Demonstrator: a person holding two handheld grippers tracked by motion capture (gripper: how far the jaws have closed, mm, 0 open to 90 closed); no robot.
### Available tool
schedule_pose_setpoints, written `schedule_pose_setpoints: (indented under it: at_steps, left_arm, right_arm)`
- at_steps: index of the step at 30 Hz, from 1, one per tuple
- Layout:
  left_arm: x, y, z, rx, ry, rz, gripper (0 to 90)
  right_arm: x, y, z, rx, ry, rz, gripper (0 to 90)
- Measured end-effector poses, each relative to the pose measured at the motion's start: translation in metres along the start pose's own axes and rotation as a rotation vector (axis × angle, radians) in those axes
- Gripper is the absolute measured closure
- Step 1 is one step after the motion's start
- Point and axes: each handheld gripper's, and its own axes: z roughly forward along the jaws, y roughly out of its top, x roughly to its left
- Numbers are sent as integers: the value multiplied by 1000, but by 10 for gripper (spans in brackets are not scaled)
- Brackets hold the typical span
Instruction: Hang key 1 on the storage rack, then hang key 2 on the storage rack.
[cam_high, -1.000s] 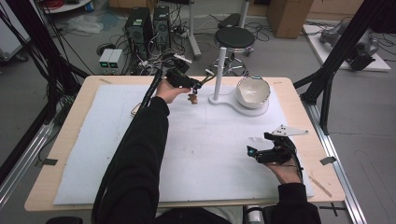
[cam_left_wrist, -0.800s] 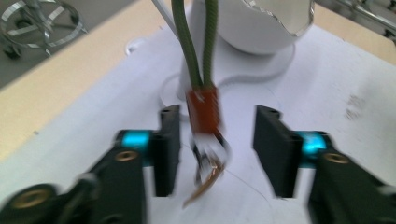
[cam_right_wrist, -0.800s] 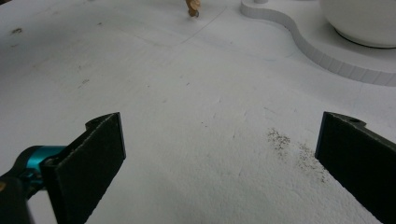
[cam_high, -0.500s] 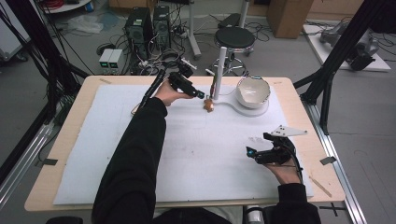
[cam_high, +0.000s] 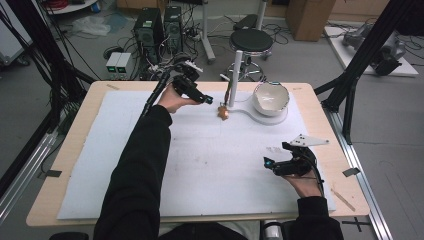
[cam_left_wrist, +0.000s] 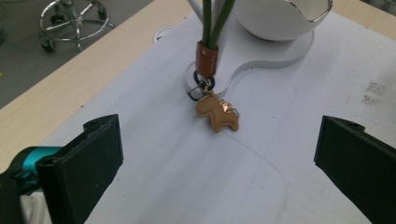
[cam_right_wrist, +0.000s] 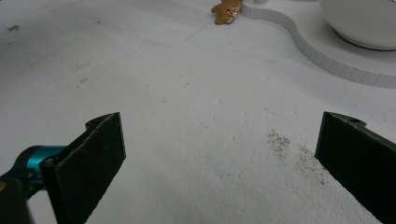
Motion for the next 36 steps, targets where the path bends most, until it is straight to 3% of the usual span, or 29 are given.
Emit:
schedule_pose_setpoints:
  at_steps: [7,12,20,27,36]
  left_arm:
    - [16,-9,-24,-44,48,-28,17]
    - [27,-16,-35,-34,58,-63,17]
    - [38,-27,-44,-40,68,-76,17]
    - [53,-45,-52,-41,90,-123,17]
    - [69,-62,-58,-49,104,-152,17]
  right_arm:
    - [0,0,0,2,-4,0,6]
    - [0,0,1,3,-3,-2,6]
    - [0,0,1,11,-9,-1,6]
    - [1,-1,2,15,-11,-2,6]
    - [1,-2,0,18,-23,1,6]
